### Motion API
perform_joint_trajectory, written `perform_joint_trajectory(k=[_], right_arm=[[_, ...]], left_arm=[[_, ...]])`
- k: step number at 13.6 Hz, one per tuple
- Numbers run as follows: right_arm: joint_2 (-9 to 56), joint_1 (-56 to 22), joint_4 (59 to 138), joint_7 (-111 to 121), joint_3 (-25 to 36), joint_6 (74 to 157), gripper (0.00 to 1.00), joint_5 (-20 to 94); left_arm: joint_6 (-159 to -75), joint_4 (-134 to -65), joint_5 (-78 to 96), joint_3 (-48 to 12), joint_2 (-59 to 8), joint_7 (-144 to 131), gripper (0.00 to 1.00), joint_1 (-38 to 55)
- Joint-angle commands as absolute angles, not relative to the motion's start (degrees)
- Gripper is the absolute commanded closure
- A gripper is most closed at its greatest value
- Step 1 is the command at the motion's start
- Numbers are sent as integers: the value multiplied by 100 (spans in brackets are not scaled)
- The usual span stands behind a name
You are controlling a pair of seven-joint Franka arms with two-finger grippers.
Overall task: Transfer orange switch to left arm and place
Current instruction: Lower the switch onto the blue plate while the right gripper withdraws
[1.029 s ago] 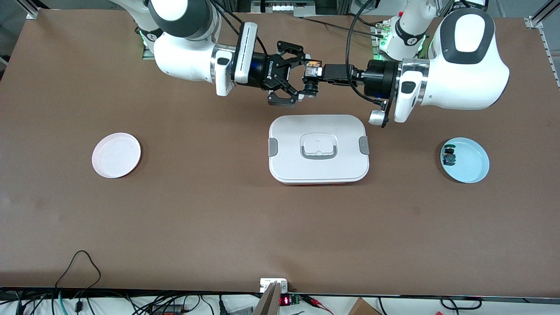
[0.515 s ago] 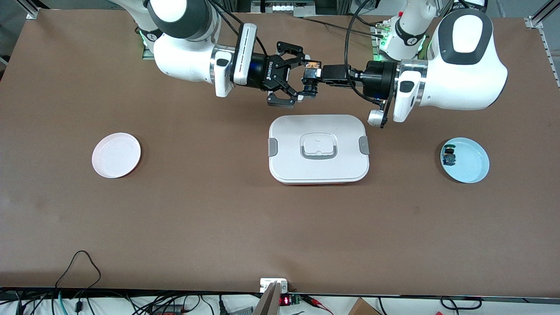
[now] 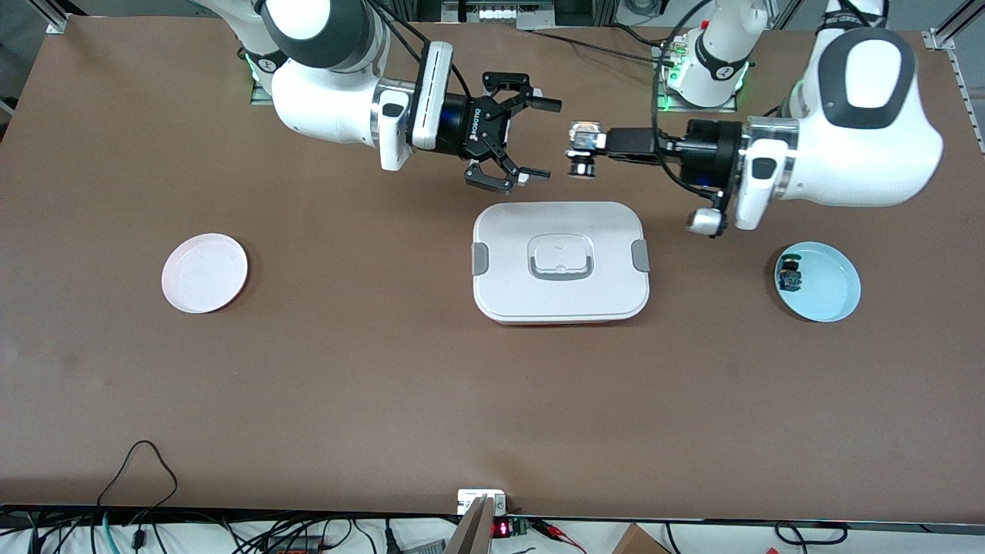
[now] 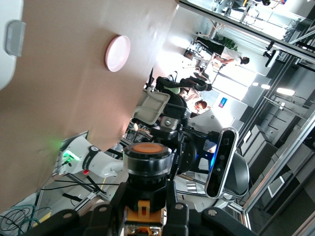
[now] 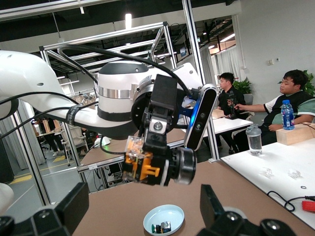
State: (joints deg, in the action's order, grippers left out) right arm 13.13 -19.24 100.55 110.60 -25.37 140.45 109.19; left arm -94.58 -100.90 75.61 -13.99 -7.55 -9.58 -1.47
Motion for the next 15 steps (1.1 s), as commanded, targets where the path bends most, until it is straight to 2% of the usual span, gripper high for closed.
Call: perform_joint_trajectory(k=[1, 5, 9, 12, 15], right_arm=[[1257, -1899, 10081, 11277, -2566, 14221, 0, 11066], [1090, -1539, 10362, 11250, -2558, 14177, 0, 11004], [1046, -995, 10731, 11224, -2505, 13413, 0, 10759], [1046, -503, 10845, 11014, -2496, 12817, 0, 9978], [1055, -141, 10863, 10015, -2365, 12087, 0, 8899]], left_arm=[[-8984, -9932, 7060, -1389, -765, -870, 100, -500], [-8543, -9923, 4498, -1389, -1211, 1067, 100, -1378], [-8604, -9696, 1309, -1397, -1844, 1819, 100, -2030], [-9410, -9457, -899, -1389, -2494, 1749, 100, -2091], [-9755, -9527, -1782, -1380, -2777, 1758, 100, -2294]])
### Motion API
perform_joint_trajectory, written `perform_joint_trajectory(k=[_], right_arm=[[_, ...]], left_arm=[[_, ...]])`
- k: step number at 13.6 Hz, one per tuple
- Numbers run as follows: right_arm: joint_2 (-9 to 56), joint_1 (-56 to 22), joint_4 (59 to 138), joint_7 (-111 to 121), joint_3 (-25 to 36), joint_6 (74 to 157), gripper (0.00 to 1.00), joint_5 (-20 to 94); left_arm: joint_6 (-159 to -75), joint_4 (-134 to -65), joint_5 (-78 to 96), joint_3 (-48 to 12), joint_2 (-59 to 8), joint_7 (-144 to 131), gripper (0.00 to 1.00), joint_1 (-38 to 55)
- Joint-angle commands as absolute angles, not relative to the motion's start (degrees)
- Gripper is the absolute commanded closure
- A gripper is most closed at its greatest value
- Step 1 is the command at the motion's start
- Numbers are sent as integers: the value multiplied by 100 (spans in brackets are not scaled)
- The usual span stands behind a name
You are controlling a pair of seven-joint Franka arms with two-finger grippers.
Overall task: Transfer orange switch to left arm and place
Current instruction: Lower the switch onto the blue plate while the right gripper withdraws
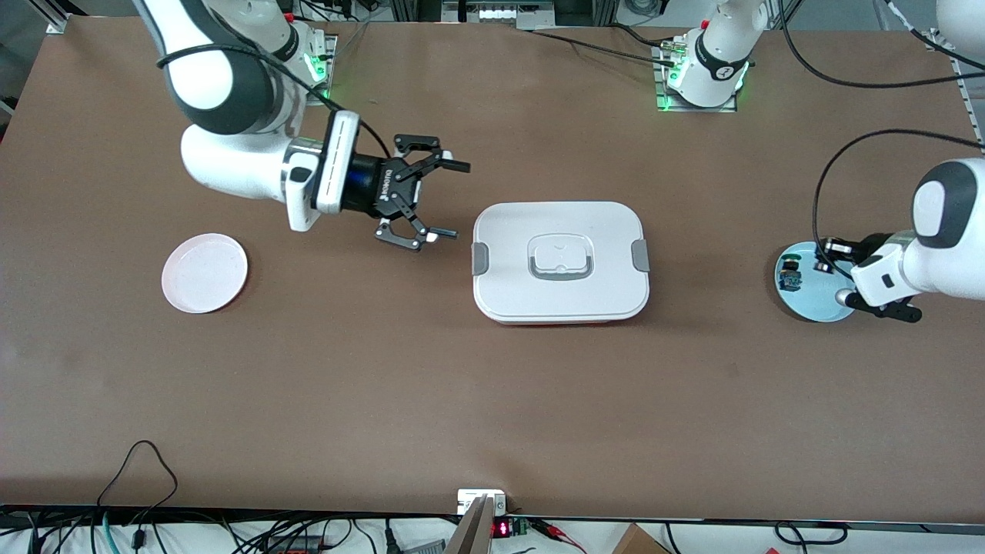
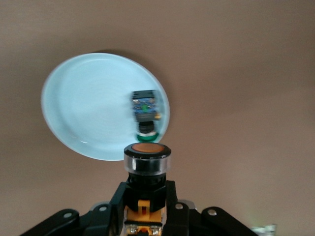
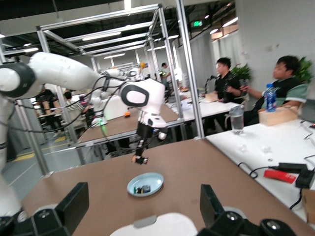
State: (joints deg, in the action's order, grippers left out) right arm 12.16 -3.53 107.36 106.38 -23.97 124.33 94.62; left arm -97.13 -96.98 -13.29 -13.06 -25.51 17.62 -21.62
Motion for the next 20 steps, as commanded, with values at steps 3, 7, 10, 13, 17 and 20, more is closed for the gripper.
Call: perform_joint_trajectory(k=[3, 7, 10, 13, 17, 20], right_arm=[[1064, -79, 10846, 8485, -2320, 12032, 0, 7904], [1055, 385, 11065, 7114, -2224, 11410, 0, 7175], [1055, 554, 11013, 6252, -1935, 11215, 0, 6576], [958, 659, 10978, 4859, -1863, 11398, 0, 5376], [932, 764, 10978, 2248, -1863, 11558, 0, 3870], [774, 739, 10794, 558, -1872, 10884, 0, 1686]], left_arm=[[-10569, -9728, -2276, -1362, -3075, 1705, 100, -2661], [-11450, -9948, -2802, -1318, -3331, 1286, 100, -2830], [-12408, -10589, -2979, -1310, -3278, 1046, 100, -3005], [-12410, -10652, -2988, -1318, -3278, 1046, 100, -3015], [-12375, -10652, -2988, -1318, -3340, 1020, 87, -2971], [-12305, -10609, -2988, -1327, -3340, 923, 34, -2839]])
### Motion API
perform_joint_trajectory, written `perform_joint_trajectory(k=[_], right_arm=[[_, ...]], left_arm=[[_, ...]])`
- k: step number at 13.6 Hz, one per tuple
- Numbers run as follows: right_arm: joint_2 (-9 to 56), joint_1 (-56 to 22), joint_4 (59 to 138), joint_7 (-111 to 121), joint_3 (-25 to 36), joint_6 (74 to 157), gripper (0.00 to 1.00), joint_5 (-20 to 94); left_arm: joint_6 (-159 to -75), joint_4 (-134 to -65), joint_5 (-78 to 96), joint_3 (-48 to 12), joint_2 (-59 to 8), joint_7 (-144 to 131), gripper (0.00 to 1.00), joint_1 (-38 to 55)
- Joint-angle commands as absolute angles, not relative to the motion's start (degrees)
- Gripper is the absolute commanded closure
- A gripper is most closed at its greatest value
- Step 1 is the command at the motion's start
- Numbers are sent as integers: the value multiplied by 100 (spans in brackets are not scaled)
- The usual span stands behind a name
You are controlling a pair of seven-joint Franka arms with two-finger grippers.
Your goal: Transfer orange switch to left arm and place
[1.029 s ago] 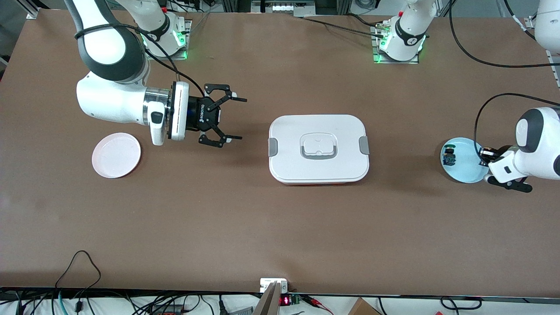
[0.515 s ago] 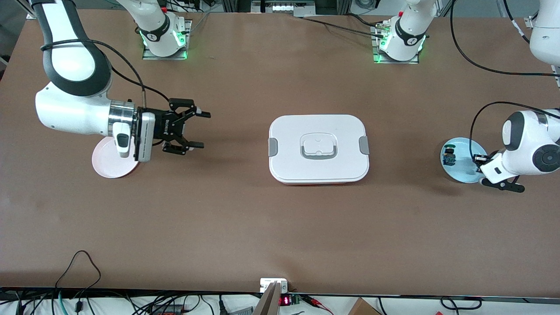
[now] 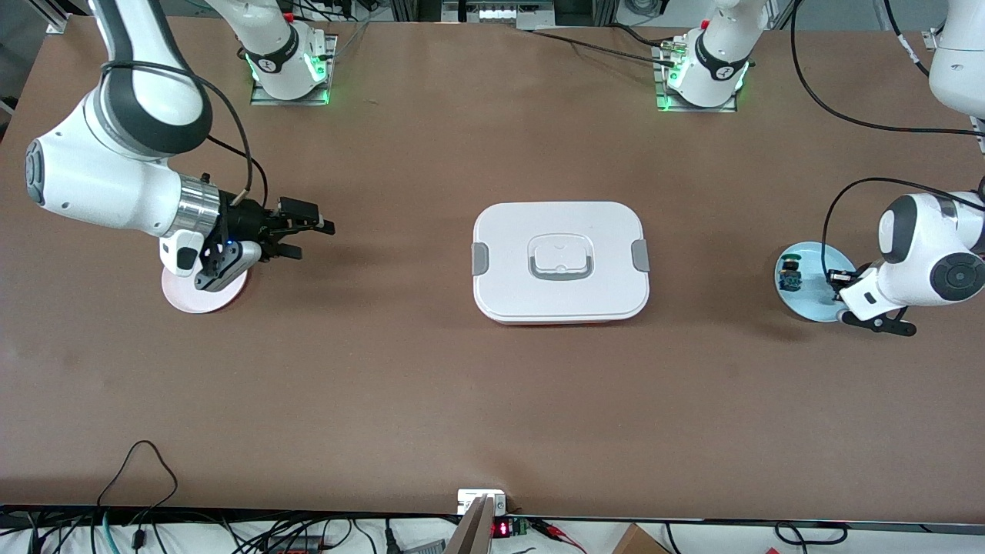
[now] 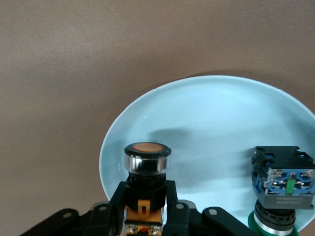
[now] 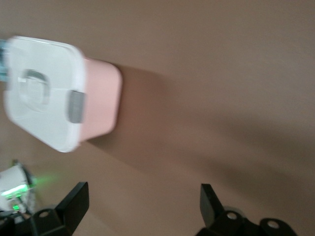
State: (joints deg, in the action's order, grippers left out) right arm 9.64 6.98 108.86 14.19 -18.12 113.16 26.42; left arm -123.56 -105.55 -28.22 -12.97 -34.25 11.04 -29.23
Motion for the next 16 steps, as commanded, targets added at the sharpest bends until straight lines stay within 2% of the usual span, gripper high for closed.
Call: perform_joint_trajectory(k=[1, 4, 7, 9, 11, 14, 16], right_arm=[[747, 747, 10671, 406, -1872, 10498, 0, 1148], [572, 782, 10233, 116, -1863, 9705, 0, -400], [589, 721, 9353, 79, -1531, 8730, 0, -554], [589, 328, 9273, 123, -752, 8762, 0, -554], [589, -567, 9202, 88, 294, 8963, 0, -554], [536, -677, 9080, 114, 615, 9017, 0, -334], [571, -703, 9026, 106, 554, 8974, 0, -378]], left_arm=[[-12183, -10574, -2988, -1362, -3314, 1001, 0, -2839], [-11875, -10250, -2945, -1415, -3252, 993, 0, -2769], [-11367, -9609, -2839, -1660, -2998, 984, 0, -2795], [-10665, -8942, -2795, -1810, -2927, 993, 0, -2786], [-9962, -8387, -2786, -2151, -2927, 993, 0, -2795], [-8879, -7903, -2156, -2373, -2655, 993, 0, -2804], [-8780, -7831, -2039, -2513, -2506, 1002, 0, -2786]])
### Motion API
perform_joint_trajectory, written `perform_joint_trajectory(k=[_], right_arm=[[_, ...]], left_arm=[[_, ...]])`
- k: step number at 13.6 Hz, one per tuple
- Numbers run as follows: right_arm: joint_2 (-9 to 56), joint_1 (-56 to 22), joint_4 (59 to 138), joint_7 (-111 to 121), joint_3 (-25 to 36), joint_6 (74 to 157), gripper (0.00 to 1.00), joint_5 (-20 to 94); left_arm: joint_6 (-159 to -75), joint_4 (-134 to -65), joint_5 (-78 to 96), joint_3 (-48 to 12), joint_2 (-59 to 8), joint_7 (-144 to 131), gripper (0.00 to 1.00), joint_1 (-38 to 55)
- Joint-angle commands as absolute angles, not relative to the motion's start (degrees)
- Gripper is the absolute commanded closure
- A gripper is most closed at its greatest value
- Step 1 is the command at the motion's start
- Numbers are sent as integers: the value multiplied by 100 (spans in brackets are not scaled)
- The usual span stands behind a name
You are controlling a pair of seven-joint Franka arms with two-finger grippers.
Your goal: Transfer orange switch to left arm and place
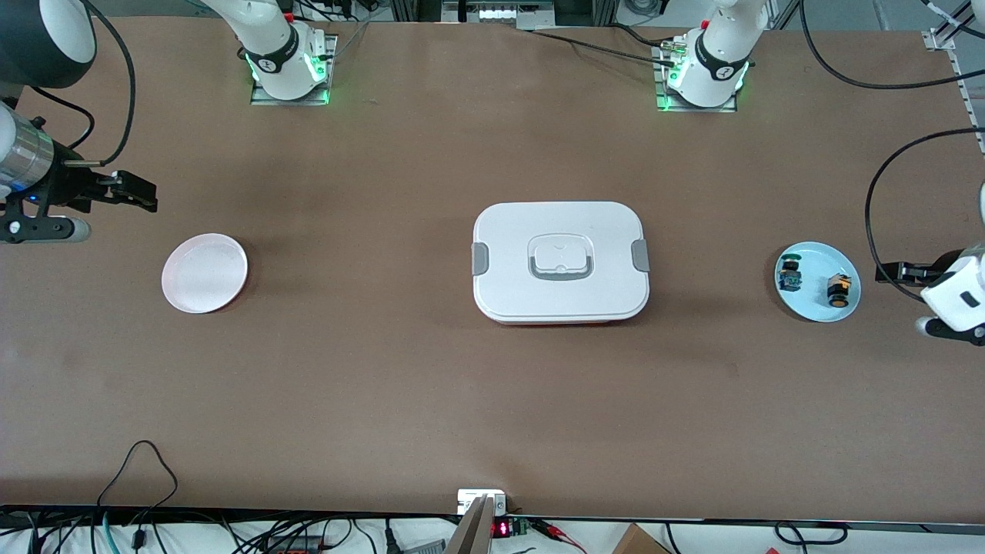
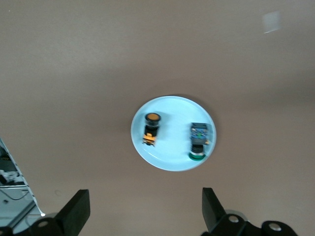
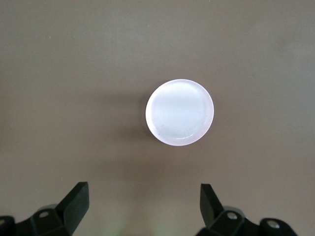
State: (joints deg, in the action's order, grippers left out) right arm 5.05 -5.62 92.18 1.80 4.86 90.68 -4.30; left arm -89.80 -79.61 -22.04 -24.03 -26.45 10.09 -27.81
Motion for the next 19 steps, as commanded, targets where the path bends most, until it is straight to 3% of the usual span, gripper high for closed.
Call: perform_joint_trajectory(k=[1, 6, 7, 12, 16, 19], right_arm=[[589, -703, 9044, 114, 571, 9000, 0, -395], [239, -668, 9639, 334, 606, 9375, 0, -387], [28, -668, 9972, 343, 606, 9700, 0, -387], [35, -624, 9976, 342, 624, 9765, 0, -229], [70, -624, 9677, 10, 624, 9738, 0, -35], [61, -615, 9537, 61, 624, 9634, 0, -105]], left_arm=[[-8763, -7840, -2039, -2662, -2392, 993, 0, -2786], [-8771, -7866, -1829, -2918, -1881, 1020, 0, -2646], [-8763, -7936, -1611, -2761, -1594, 1020, 0, -2324], [-9060, -8786, 252, -145, -538, 940, 0, -529], [-9658, -9675, 264, 140, 25, 879, 0, -221], [-9554, -9625, 237, 123, 62, 826, 0, -272]])
